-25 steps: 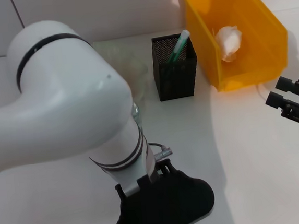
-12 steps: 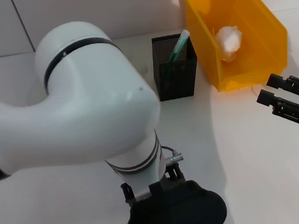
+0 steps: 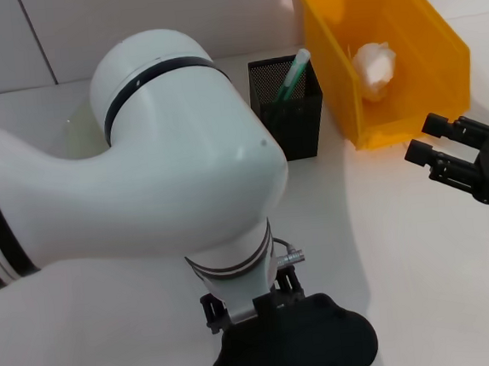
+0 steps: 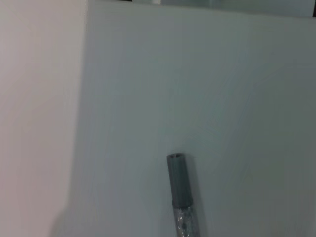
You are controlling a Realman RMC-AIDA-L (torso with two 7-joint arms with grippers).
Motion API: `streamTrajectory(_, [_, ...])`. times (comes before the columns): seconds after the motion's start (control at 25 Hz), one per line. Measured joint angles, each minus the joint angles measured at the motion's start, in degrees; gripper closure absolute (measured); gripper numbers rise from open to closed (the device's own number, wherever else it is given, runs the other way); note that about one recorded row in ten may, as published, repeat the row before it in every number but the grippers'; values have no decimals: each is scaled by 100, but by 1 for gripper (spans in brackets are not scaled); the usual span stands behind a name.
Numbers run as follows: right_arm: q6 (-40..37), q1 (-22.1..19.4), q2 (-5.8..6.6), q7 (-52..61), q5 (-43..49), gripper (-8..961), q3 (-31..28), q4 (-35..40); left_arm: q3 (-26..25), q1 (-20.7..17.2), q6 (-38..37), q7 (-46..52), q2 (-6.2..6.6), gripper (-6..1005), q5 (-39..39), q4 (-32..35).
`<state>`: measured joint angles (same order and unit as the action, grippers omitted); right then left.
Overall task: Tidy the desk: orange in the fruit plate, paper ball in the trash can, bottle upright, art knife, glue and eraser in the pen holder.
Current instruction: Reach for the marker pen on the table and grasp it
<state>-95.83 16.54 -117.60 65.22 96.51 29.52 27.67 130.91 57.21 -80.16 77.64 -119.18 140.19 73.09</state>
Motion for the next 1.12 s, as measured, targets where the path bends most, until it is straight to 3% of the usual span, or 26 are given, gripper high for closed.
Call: streamTrajectory(1.12, [222, 83, -62, -10, 4, 305, 49, 42, 492, -35, 461, -25, 0, 267, -8, 81])
